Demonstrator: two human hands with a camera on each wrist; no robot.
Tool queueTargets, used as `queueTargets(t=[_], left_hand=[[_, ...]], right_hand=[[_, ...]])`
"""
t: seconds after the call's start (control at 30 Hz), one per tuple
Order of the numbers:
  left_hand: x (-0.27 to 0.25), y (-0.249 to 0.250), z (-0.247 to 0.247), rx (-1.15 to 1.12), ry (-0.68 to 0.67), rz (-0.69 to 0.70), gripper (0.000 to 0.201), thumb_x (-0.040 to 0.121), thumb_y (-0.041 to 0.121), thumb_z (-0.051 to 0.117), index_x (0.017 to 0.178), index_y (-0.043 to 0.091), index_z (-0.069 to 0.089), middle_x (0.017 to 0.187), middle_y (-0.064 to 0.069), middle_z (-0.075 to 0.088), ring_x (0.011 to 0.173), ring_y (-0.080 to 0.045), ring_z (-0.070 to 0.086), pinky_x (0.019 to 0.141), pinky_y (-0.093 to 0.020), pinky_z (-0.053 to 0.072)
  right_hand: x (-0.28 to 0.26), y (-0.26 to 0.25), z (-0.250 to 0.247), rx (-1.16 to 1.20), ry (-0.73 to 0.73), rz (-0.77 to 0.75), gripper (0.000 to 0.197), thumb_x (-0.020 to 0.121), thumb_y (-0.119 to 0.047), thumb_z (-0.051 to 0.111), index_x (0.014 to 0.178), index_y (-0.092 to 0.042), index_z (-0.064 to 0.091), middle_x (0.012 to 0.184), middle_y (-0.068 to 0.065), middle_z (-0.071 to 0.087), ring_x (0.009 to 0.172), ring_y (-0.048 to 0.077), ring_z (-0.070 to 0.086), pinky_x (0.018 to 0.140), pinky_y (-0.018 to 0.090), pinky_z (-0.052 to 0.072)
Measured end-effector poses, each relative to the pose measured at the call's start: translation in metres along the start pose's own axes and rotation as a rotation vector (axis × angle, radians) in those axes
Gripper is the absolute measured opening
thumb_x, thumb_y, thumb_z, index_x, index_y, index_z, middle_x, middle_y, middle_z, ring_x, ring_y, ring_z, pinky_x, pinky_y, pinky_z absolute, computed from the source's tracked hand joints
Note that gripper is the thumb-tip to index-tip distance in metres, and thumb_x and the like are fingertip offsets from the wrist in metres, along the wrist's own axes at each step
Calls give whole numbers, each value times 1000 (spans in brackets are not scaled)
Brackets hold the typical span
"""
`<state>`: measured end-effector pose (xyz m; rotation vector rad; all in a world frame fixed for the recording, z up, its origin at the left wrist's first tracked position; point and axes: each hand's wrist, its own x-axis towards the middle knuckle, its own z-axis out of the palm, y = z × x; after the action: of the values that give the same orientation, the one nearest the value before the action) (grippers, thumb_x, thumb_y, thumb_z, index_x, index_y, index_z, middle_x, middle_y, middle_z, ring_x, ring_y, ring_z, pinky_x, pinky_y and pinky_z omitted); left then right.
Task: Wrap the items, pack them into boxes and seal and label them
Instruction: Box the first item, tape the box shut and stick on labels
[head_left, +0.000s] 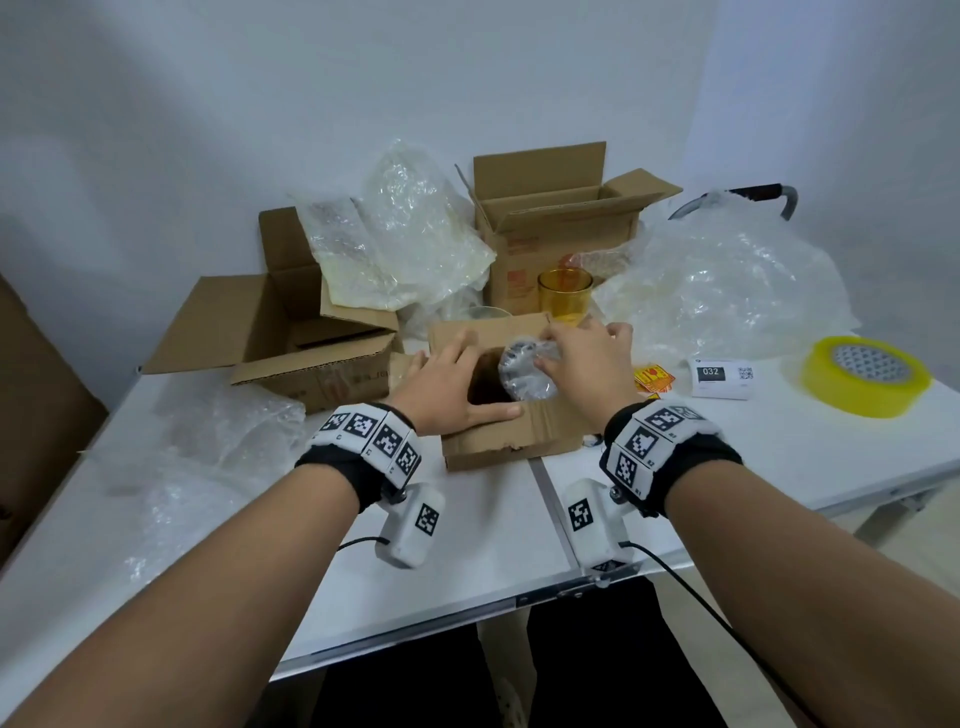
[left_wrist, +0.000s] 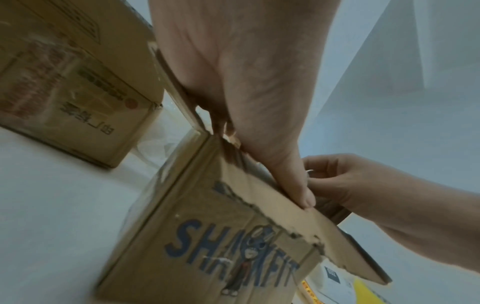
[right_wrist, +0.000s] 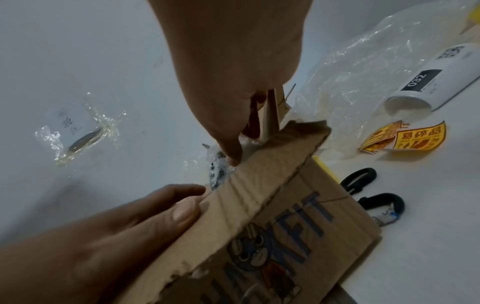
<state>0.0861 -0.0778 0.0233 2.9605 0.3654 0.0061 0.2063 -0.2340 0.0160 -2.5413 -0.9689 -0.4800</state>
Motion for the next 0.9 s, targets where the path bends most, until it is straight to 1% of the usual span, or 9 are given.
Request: queueTargets(t=[0.07, 0.1, 0.17, 0.23, 0.33, 0.53, 0.67, 0.8, 0.9], left_hand=[[-3, -8, 6, 49, -37, -43, 120, 65, 93, 33, 157, 22, 7, 165, 3, -6, 151, -19, 1, 119, -58, -1], [-4, -10, 10, 56, -54, -58, 124, 60, 96, 28, 157, 23, 2, 164, 4, -10, 151, -17, -6, 118, -59, -3], [-4, -13, 15, 27, -61, -64, 125, 61, 95, 29, 157, 23, -2, 164, 5, -13, 150, -17, -14, 118, -61, -3], [-3, -14, 17, -14, -45, -62, 120, 67, 92, 37, 157, 23, -3, 164, 7, -13, 150, -16, -15, 118, -61, -2], [-2, -15, 18, -38, -44, -68, 117, 70, 90, 41, 157, 25, -3, 164, 8, -12, 150, -16, -14, 118, -61, -1], [-1, -12, 19, -36, -37, -86, 115, 71, 88, 42, 157, 24, 1, 164, 7, -11, 150, -17, -16, 117, -62, -1], [-1, -11, 19, -40, -37, -88, 115, 71, 88, 43, 157, 24, 1, 164, 7, -13, 150, -16, -16, 116, -64, -1], [-2, -11, 20, -47, -33, -88, 114, 71, 88, 43, 157, 25, 3, 163, 8, -14, 149, -16, -17, 116, -64, -2], [-2, -10, 20, -45, -35, -89, 115, 70, 89, 42, 157, 26, 3, 164, 8, -13, 149, -17, -17, 116, -64, -2]], right_hand=[[0, -5, -1, -71, -32, -38, 25, 93, -40, 57, 114, -30, 63, 100, 0, 67, 106, 22, 53, 89, 38, 23], [0, -8, -2, -109, -61, -62, 22, 93, -37, 57, 113, -29, 63, 98, -1, 68, 104, 22, 54, 90, 39, 25], [3, -16, -3, -183, -125, -108, 17, 94, -26, 56, 108, -28, 66, 96, -3, 70, 99, 21, 59, 92, 40, 27], [6, -25, -6, -221, -185, -131, 22, 94, -19, 52, 104, -29, 69, 100, -4, 68, 99, 21, 58, 94, 41, 27], [8, -36, -9, -237, -250, -181, 26, 96, -22, 47, 103, -29, 71, 106, -4, 67, 102, 21, 57, 96, 42, 25], [5, -51, -18, -287, -323, -259, 36, 99, -18, 39, 111, -32, 70, 105, -4, 70, 109, 19, 59, 115, 44, 13], [5, -52, -15, -334, -393, -277, 31, 98, -24, 42, 119, -32, 63, 110, -5, 69, 114, 18, 58, 117, 45, 8], [5, -45, -12, -350, -274, -246, 28, 94, -14, 39, 104, -24, 64, 104, -1, 68, 109, 22, 59, 115, 45, 15], [7, -36, -12, -413, -332, -237, 35, 94, -14, 38, 104, -29, 68, 103, -5, 70, 113, 19, 56, 115, 45, 13]])
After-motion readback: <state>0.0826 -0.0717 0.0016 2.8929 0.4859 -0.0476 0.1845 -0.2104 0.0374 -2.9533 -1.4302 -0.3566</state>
